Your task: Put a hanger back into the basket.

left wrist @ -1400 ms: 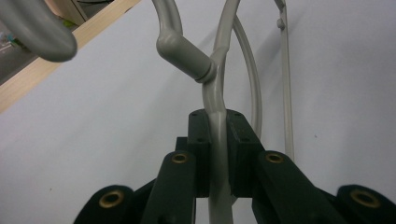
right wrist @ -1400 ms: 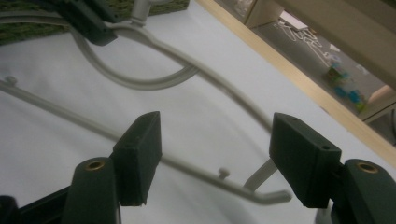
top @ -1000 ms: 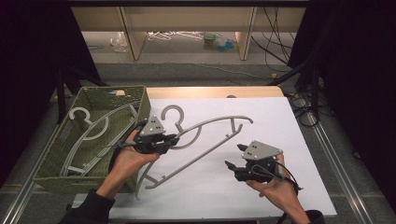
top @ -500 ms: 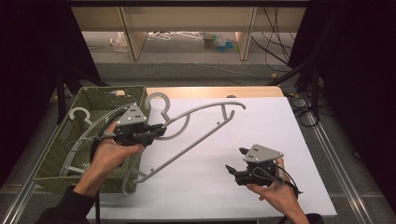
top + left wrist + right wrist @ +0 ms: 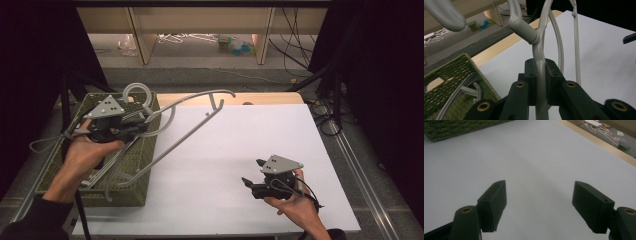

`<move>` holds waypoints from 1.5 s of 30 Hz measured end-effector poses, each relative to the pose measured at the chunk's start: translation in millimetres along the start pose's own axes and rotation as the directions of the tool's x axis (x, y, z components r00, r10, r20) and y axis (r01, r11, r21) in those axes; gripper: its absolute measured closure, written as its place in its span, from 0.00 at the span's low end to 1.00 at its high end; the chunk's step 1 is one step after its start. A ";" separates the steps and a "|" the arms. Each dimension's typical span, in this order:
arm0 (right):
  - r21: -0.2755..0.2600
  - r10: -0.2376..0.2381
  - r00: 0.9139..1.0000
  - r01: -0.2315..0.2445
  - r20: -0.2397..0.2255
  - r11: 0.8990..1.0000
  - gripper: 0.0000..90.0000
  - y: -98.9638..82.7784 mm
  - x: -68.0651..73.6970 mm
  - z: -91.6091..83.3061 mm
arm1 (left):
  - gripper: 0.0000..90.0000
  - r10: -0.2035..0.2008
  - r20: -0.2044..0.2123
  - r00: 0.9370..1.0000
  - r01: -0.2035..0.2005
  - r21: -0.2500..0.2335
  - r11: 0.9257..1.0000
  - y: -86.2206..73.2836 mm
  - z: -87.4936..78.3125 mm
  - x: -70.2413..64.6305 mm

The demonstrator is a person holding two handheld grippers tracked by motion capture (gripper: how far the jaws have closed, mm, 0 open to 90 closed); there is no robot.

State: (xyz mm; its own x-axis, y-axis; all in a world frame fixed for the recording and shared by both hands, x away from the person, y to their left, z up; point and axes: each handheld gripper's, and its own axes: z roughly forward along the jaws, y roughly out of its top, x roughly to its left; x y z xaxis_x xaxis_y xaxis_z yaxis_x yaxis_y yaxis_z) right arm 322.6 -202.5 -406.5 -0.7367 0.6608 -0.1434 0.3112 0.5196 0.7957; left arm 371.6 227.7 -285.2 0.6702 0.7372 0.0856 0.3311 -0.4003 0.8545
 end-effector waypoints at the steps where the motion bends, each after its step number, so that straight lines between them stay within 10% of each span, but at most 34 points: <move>1: 0.000 0.000 1.000 0.000 0.000 1.000 0.32 0.0 0.0 0.0 | 0.90 0.000 0.000 1.000 0.000 0.000 1.000 0.0 0.0 0.0; 25: 0.011 0.018 1.000 -0.018 -0.002 1.000 0.31 -2.3 -0.8 3.4 | 0.90 -0.132 -0.162 0.978 0.133 -0.005 0.991 -32.0 -22.4 70.0; 45: 0.020 0.025 1.000 -0.025 -0.005 0.999 0.31 -3.0 -0.7 4.1 | 0.90 -0.072 -0.303 0.950 0.117 0.133 0.984 -62.9 -27.5 124.6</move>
State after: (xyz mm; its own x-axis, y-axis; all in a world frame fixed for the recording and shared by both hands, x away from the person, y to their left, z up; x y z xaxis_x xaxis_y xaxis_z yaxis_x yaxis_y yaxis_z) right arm 324.7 -202.3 -411.1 -0.7314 0.6713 -0.1203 0.3415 0.5132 0.7874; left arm 416.0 359.7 -314.2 0.4118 0.8944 0.1746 0.4925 -0.3797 0.7831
